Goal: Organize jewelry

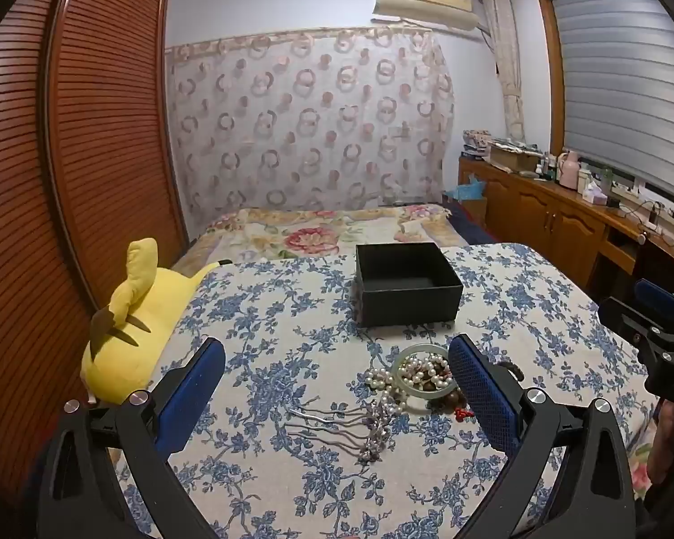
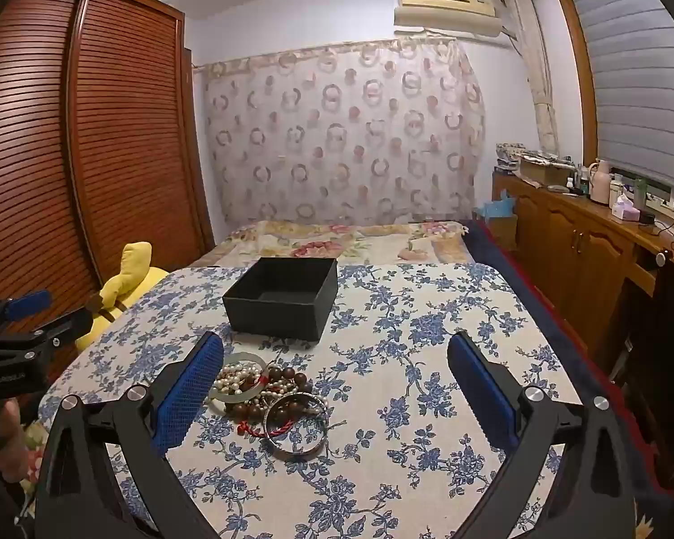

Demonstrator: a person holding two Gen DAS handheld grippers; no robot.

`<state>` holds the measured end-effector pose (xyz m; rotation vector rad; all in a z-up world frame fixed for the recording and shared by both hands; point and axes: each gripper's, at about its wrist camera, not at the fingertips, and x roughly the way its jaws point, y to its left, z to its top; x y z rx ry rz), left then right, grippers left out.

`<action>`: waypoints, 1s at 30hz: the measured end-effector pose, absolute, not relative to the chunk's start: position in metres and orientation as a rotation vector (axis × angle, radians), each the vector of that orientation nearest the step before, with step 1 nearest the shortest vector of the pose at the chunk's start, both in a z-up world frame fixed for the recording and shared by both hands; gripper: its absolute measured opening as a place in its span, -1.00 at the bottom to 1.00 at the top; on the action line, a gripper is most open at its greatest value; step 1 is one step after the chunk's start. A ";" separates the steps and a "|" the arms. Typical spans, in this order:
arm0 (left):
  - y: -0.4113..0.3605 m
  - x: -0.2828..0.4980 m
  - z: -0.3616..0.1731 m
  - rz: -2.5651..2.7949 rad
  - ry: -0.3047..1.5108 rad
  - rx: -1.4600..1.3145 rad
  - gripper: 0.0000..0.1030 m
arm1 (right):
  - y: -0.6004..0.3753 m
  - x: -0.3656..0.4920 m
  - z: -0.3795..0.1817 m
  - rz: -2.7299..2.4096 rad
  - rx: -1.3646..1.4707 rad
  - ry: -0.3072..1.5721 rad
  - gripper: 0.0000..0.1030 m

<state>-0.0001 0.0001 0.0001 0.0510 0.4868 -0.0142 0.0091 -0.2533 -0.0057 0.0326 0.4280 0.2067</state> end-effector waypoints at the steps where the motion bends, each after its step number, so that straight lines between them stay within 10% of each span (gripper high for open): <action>1: 0.000 0.000 0.000 -0.015 0.487 0.053 0.88 | -0.253 0.009 -0.006 0.206 0.032 0.428 0.95; 30: 0.000 0.000 0.009 -0.015 0.477 0.047 0.88 | -0.248 0.010 -0.016 0.212 0.038 0.434 0.95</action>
